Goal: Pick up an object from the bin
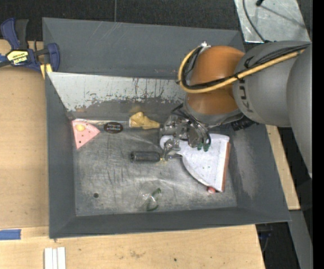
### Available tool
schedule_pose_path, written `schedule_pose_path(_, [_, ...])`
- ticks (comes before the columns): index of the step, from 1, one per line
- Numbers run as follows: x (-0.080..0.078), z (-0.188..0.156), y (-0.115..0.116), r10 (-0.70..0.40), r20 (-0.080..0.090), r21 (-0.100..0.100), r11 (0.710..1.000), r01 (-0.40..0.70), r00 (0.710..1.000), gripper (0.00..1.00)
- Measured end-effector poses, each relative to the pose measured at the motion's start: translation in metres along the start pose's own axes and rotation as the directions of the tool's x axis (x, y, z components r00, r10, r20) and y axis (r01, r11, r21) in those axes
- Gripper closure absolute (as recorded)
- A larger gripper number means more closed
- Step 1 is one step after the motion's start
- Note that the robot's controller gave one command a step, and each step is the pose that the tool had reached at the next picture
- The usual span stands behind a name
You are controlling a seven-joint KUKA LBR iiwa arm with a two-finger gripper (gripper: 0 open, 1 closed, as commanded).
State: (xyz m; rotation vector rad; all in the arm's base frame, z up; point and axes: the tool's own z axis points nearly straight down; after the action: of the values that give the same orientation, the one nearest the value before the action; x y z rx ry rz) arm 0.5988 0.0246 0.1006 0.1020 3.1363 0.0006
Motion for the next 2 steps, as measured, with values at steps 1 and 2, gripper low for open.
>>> schedule_pose_path(1, [0.0,0.0,0.0,0.0,0.0,0.0,1.0,0.0,1.0,1.0])
schedule_pose_path(2, [0.002,-0.033,-0.006,0.01,-0.007,0.001,1.0,-0.01,1.0,1.0])
